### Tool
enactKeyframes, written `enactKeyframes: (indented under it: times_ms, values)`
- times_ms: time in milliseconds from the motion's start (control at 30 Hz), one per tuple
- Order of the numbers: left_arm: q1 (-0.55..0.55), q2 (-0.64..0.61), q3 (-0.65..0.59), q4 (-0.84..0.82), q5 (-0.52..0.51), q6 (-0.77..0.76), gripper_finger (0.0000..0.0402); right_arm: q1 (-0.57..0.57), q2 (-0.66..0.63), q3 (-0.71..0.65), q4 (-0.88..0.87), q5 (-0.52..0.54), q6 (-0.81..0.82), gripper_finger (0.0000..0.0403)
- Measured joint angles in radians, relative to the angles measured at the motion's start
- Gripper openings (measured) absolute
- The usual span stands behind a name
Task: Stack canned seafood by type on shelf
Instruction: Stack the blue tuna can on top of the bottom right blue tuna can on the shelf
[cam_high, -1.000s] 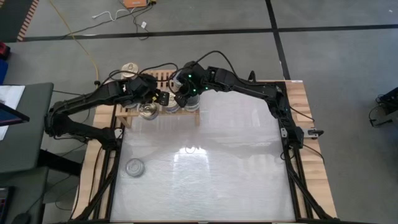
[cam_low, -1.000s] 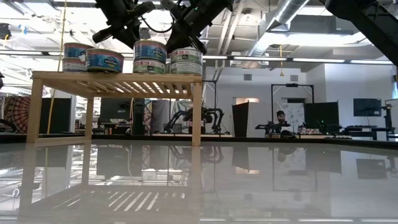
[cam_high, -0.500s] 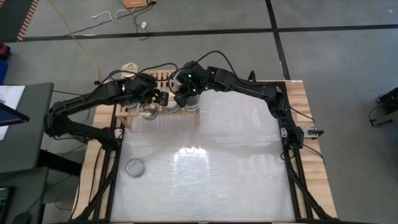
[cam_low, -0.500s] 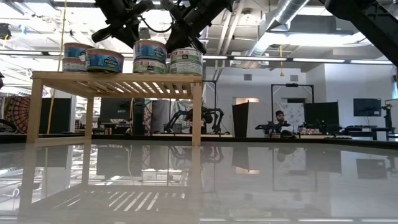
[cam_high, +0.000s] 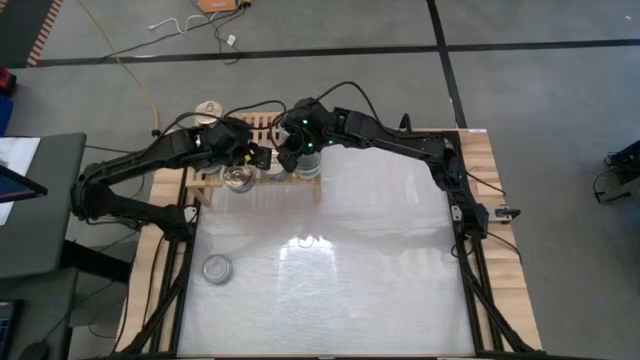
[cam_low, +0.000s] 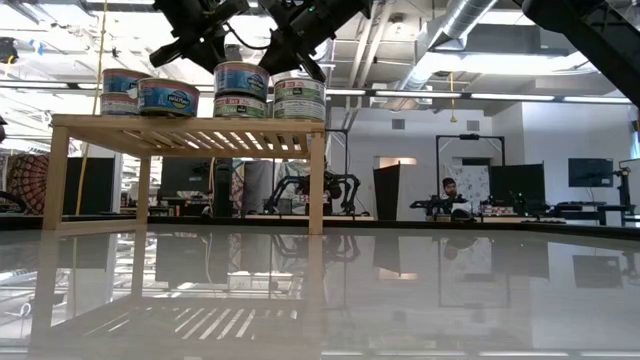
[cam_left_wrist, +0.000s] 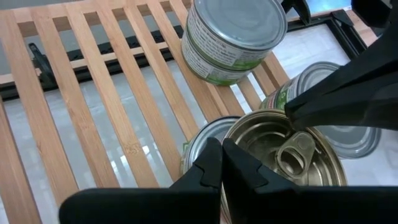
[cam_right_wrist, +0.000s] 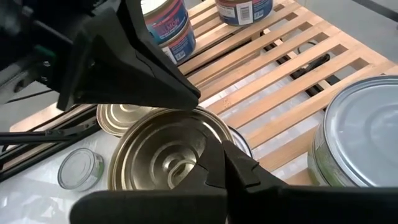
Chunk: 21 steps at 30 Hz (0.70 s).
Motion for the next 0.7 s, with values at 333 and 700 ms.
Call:
enactKeyframes:
  times_ms: [333,700]
  values:
    - [0.000,-0.075,0.002,0.004,-0.015,0.011,0.0000,-0.006,-0.001,0.000,0.001,0.001,-0.002,0.0069]
    - [0.000,-0.172,0.002,-0.022,-0.005,0.014,0.0000,-0.015,-0.001,0.000,-0.004,0.002,-0.003,0.0106]
